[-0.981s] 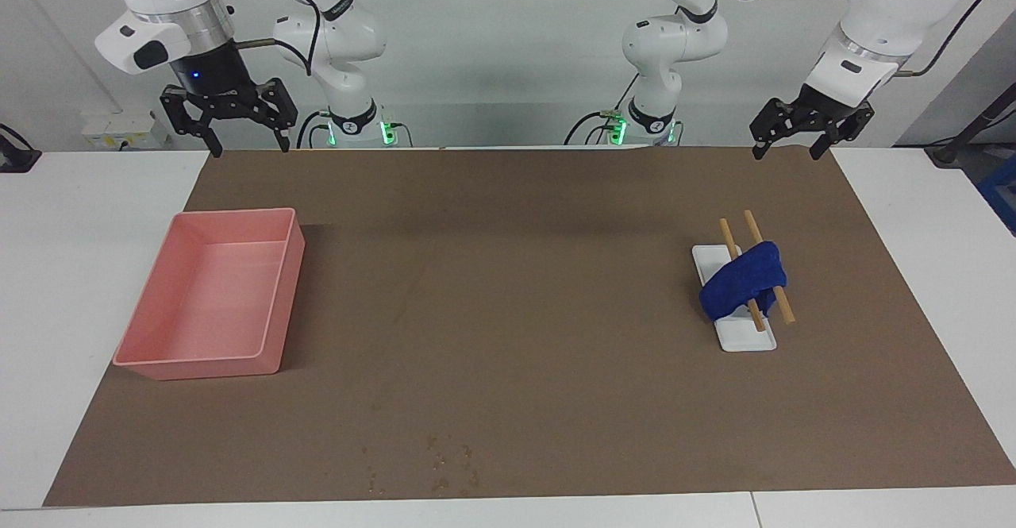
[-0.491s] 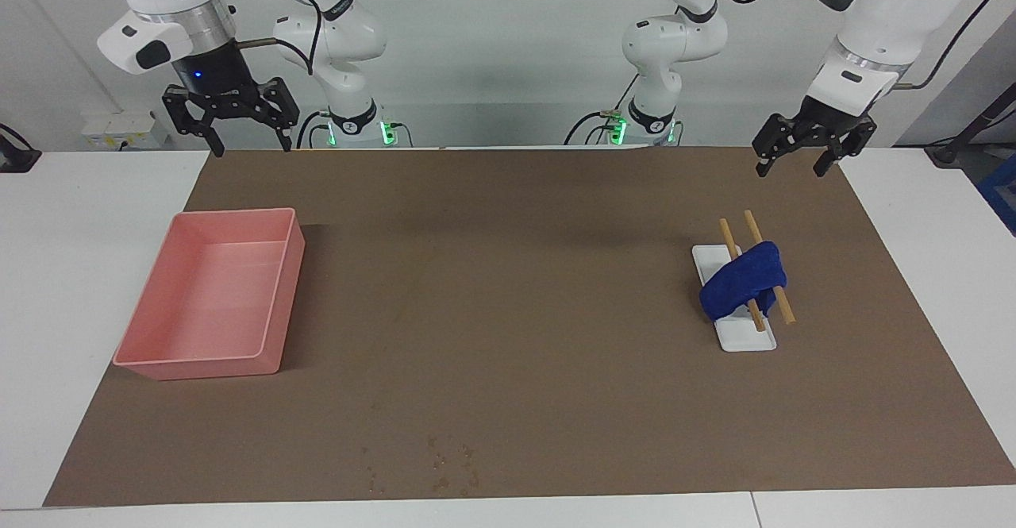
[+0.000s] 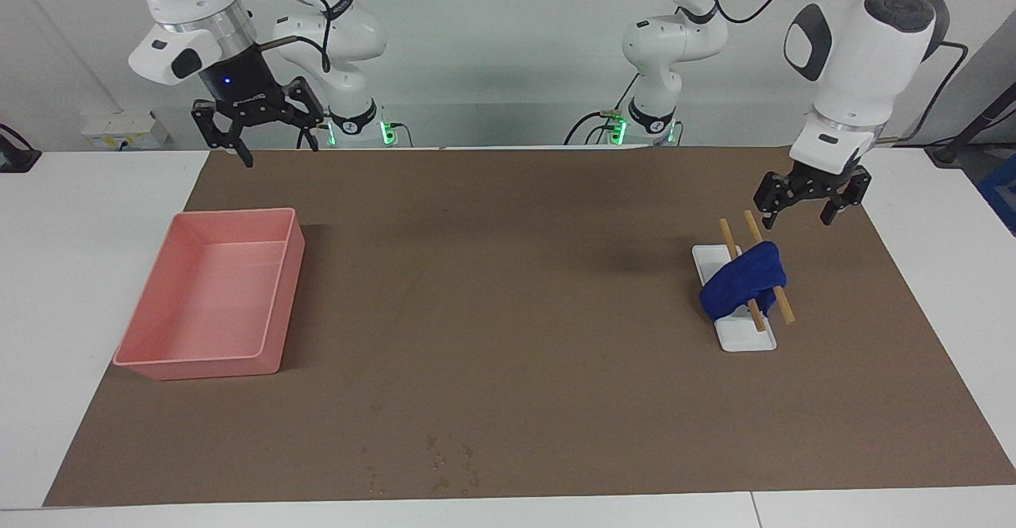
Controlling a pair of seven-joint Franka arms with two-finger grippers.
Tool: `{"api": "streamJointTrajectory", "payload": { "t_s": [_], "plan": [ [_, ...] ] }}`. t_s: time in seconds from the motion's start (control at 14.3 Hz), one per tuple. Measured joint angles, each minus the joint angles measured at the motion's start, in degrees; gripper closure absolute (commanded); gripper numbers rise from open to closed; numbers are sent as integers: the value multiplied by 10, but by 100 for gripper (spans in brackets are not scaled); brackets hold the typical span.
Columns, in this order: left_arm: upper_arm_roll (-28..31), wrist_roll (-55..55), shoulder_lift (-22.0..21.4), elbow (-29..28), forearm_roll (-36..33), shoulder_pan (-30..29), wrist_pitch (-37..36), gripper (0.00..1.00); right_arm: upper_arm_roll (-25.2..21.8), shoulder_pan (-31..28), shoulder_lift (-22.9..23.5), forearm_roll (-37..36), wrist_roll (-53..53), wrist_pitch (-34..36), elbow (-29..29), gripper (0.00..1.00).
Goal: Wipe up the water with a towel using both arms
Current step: 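Grasp the blue towel on the white tray with the left gripper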
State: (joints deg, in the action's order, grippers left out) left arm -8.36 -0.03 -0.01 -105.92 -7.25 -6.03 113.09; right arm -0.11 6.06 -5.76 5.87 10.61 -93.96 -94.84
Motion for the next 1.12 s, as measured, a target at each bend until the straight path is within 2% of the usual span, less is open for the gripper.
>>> {"api": "streamJointTrajectory", "payload": {
  "t_s": [0.28,0.42,0.56,0.7,0.84,0.98,1.05,1.12],
  "plan": [
    [-2,-58,27,-40,-32,1,45,6,6,70,-33,0,51,-29,-61,0],
    [-3,-80,27,-65,-50,7,69,13,7,96,-44,0,89,-51,-75,0],
    [-6,-105,27,-78,-69,17,83,18,8,99,-48,0,194,-101,-90,0],
    [-6,-113,27,-93,-74,20,100,18,4,98,-48,0,286,-120,-105,0],
    [-5,-114,27,-109,-85,20,119,19,3,98,-48,2,327,-132,-123,0],
    [-4,-116,27,-120,-105,20,135,22,4,105,-47,33,357,-173,-152,0],
    [-4,-116,27,-122,-119,20,137,33,5,112,-47,47,368,-199,-168,0],
    [-4,-117,27,-122,-129,20,139,54,5,122,-46,52,374,-221,-182,0]
  ]
}}
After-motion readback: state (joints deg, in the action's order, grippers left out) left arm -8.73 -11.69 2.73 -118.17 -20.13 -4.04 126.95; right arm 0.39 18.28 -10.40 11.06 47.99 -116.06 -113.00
